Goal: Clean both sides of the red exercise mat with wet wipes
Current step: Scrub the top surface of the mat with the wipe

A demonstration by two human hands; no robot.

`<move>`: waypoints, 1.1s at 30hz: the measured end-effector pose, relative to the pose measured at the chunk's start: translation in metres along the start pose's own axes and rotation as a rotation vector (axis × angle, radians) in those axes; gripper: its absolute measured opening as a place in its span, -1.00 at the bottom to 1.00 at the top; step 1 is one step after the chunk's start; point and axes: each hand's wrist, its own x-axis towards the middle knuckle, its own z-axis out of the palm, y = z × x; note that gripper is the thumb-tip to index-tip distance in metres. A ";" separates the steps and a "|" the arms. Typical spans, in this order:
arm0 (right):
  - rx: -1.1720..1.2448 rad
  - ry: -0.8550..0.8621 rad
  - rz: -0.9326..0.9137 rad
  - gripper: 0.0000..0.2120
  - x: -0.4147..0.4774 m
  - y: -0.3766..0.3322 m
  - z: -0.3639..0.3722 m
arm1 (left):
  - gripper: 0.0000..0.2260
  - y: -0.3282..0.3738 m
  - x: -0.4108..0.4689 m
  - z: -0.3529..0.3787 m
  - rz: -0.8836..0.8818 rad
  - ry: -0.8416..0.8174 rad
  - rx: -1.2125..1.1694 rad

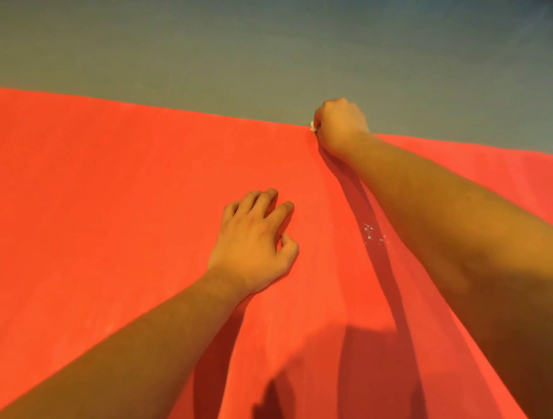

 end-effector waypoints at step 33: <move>0.192 -0.038 -0.408 -0.88 -0.298 -0.051 -0.033 | -0.68 -0.002 0.000 -0.001 0.050 0.084 -0.084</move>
